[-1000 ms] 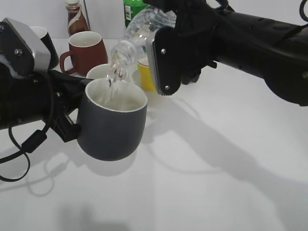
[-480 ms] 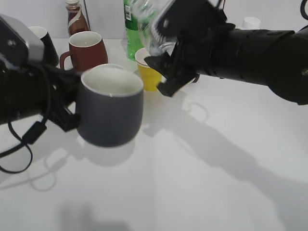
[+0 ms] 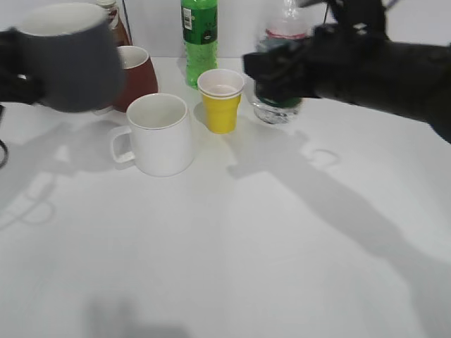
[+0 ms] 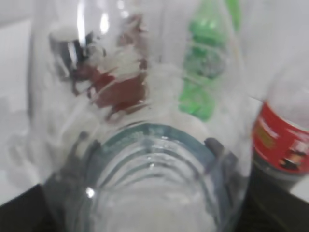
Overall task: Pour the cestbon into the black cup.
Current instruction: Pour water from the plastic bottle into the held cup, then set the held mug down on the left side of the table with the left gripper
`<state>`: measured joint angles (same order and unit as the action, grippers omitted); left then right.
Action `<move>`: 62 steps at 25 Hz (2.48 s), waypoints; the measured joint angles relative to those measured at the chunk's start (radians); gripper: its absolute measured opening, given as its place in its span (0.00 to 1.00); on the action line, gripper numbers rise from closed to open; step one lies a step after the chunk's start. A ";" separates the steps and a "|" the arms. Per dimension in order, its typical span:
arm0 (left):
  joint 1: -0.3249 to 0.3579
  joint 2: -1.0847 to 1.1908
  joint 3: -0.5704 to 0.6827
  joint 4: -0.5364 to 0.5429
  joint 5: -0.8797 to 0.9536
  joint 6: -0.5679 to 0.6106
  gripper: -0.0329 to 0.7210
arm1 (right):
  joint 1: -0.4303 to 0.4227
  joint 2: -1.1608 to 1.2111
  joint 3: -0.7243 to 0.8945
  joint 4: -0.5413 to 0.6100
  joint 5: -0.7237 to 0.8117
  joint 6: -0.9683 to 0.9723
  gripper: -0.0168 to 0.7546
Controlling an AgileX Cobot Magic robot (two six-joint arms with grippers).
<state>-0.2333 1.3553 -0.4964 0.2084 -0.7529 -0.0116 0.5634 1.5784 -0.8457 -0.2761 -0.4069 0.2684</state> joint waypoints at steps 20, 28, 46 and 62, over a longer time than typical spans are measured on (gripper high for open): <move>0.260 0.570 -0.009 -0.031 -0.381 0.012 0.09 | -0.153 -0.037 0.131 -0.291 -0.027 0.248 0.63; 0.260 0.598 -0.017 -0.026 -0.410 0.012 0.09 | -0.153 -0.065 0.131 -0.292 -0.011 0.250 0.63; 0.261 0.598 -0.016 0.081 -0.440 -0.003 0.32 | -0.153 -0.065 0.131 -0.293 -0.007 0.258 0.63; 0.261 0.528 0.127 0.035 -0.456 -0.004 0.36 | -0.153 -0.065 0.137 -0.282 -0.009 0.258 0.63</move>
<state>0.0279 1.8837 -0.3692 0.2436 -1.2085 -0.0158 0.4102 1.5137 -0.7090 -0.5578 -0.4164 0.5269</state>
